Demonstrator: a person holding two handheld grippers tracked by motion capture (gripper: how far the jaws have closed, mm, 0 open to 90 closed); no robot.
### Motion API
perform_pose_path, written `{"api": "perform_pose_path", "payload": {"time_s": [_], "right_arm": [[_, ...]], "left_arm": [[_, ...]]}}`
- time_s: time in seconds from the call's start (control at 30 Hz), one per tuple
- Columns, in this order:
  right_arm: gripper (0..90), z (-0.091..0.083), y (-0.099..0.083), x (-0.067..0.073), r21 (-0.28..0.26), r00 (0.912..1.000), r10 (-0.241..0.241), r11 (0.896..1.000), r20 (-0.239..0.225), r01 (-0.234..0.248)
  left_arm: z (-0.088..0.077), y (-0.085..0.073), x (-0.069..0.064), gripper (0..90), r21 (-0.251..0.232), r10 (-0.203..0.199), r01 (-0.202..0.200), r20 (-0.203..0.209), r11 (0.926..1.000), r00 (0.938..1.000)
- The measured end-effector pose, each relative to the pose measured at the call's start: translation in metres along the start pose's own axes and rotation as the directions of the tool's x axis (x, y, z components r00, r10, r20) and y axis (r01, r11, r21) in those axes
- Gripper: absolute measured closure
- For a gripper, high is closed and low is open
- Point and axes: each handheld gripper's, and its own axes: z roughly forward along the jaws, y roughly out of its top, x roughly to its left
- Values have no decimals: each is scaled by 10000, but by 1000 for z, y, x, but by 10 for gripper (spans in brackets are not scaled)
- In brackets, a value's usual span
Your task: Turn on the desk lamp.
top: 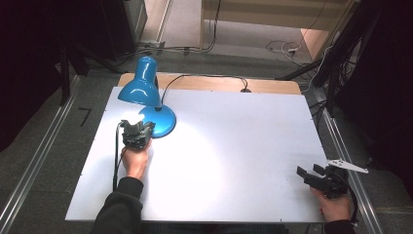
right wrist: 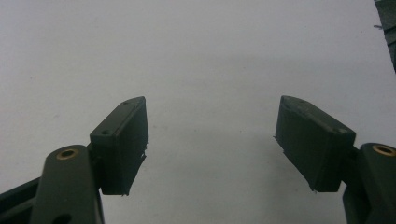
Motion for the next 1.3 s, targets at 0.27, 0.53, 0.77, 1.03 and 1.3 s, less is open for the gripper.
{"api": "perform_pose_path", "payload": {"time_s": [0.27,0.53,0.77,1.03,1.3], "right_arm": [[241,1,0,1,8,10000,-71,10000,24,71],[241,1,0,1,32,10000,-38,10000,48,38],[241,0,0,1,7,10000,-22,10000,27,22],[241,1,-1,0,71,10000,-43,10000,-25,43],[241,1,-1,0,87,10000,-26,10000,22,26]], "left_arm": [[-8,-4,-3,690,-120,-24,28,354,9999,9994],[-18,-7,-6,490,-163,0,8,473,9999,9989],[-23,-14,-6,356,-146,-9,11,152,9999,9999],[-29,-17,-8,346,-253,0,4,159,9997,9999],[-38,-17,-12,321,-430,90,-72,434,9990,9990]]}}
